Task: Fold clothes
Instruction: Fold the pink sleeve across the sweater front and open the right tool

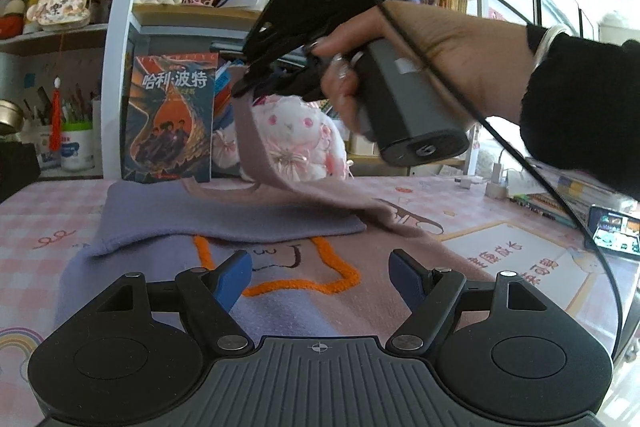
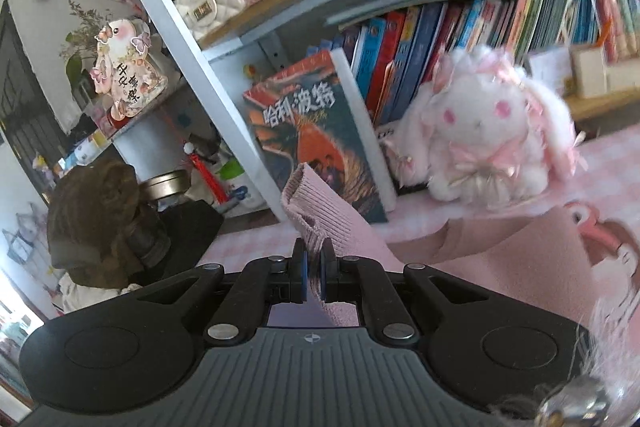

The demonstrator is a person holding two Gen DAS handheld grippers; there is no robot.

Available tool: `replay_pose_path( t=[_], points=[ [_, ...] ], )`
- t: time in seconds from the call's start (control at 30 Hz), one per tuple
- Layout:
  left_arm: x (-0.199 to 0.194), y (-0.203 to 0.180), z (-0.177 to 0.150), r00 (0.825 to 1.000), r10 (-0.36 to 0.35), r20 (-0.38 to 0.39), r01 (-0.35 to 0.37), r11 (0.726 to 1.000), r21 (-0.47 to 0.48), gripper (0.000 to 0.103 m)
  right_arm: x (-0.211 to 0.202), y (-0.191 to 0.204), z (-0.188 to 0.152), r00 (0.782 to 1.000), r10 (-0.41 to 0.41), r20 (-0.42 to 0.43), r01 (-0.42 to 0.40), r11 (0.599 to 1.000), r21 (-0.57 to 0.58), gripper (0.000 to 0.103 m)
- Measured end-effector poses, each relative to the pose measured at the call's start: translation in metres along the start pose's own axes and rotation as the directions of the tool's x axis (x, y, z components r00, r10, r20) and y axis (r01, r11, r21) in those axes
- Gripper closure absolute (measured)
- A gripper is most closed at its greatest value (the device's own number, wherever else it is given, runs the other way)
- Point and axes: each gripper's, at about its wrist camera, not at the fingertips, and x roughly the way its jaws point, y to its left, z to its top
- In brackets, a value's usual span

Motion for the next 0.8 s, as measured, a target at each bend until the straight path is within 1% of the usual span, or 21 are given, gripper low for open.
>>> replay_pose_path(
  t=[0.2, 0.4, 0.47, 0.5, 0.53, 0.57, 0.6, 0.67, 0.8],
  points=[
    [0.000, 0.000, -0.001, 1.000, 0.001, 0.005, -0.001, 1.000, -0.005, 0.025, 0.017, 0.010, -0.010, 1.000, 0.007, -0.030, -0.007, 1.000, -0.001, 0.097],
    [-0.001, -0.006, -0.001, 1.000, 0.007, 0.009, -0.007, 0.999, 0.035, 0.025, 0.029, 0.010, -0.015, 0.998, 0.012, -0.063, -0.011, 1.000, 0.017, 0.097],
    [-0.001, -0.007, -0.001, 1.000, 0.008, 0.010, -0.009, 0.999, 0.045, 0.025, 0.033, 0.010, -0.016, 0.997, 0.021, -0.079, -0.019, 1.000, 0.023, 0.092],
    [-0.001, -0.008, -0.001, 1.000, 0.009, 0.011, -0.010, 0.999, 0.049, 0.025, 0.034, 0.010, -0.016, 0.996, 0.026, -0.084, -0.024, 0.999, 0.029, 0.086],
    [-0.001, -0.008, -0.001, 1.000, 0.010, 0.012, -0.010, 0.999, 0.052, 0.025, 0.033, 0.010, -0.016, 0.995, 0.044, -0.086, -0.041, 0.999, 0.035, 0.071],
    [-0.001, -0.008, -0.001, 1.000, 0.010, 0.011, -0.011, 0.999, 0.053, 0.025, 0.033, 0.010, -0.016, 0.994, 0.063, -0.087, -0.060, 0.997, 0.042, 0.063],
    [-0.001, -0.008, -0.001, 1.000, 0.010, 0.011, -0.011, 0.998, 0.054, 0.025, 0.031, 0.012, -0.015, 0.993, 0.080, -0.084, -0.077, 0.996, 0.042, 0.058],
    [0.000, -0.008, 0.000, 1.000, 0.010, 0.007, -0.010, 0.998, 0.054, 0.025, 0.026, 0.015, -0.013, 0.991, 0.104, -0.079, -0.102, 0.994, 0.033, 0.058],
    [0.001, -0.007, 0.000, 1.000, 0.014, -0.001, -0.014, 0.998, 0.054, 0.025, 0.013, 0.021, -0.010, 0.990, 0.124, -0.071, -0.123, 0.992, 0.009, 0.058]
  ],
)
